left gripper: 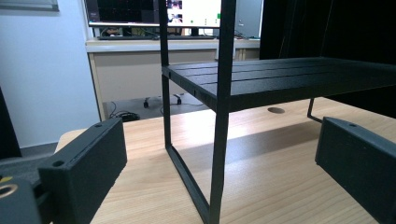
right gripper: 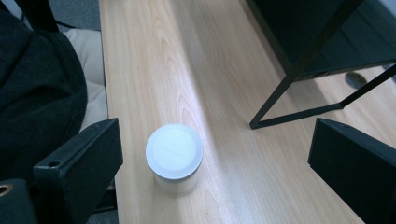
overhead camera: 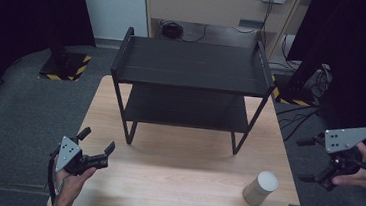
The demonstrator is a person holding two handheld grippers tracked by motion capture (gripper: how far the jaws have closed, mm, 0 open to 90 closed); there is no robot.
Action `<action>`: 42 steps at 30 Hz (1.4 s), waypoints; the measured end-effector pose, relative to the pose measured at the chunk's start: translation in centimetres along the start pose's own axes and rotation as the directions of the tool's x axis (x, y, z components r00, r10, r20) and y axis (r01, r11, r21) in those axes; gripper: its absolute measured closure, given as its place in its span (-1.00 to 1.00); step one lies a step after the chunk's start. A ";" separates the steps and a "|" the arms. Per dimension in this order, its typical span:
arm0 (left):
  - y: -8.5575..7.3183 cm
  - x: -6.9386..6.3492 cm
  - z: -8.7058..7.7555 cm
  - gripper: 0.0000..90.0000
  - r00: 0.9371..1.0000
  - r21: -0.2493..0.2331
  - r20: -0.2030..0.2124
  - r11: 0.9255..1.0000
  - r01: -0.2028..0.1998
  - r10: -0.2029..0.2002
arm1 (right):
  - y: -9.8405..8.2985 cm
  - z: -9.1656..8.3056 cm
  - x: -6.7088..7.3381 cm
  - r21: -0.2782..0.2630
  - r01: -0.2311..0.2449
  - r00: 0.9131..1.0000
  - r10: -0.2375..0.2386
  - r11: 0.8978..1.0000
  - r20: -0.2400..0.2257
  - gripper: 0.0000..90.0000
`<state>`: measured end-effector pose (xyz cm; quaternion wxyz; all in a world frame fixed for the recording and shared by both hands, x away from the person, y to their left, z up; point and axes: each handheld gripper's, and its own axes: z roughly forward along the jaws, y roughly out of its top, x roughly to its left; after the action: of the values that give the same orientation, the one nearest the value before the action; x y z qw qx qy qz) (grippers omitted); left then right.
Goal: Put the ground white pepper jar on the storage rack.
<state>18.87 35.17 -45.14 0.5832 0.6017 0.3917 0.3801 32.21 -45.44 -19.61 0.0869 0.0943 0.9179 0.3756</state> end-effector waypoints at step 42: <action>0.0 0.1 -0.2 -0.96 1.000 0.000 -0.002 1.000 0.001 -0.001 | -4.3 11.2 0.3 0.108 0.002 0.994 0.010 0.994 -0.111 -0.42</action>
<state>18.75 35.35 -45.12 0.5831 0.6010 0.3926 0.3803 34.05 -40.80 -30.57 0.0293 0.0796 0.9401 0.3301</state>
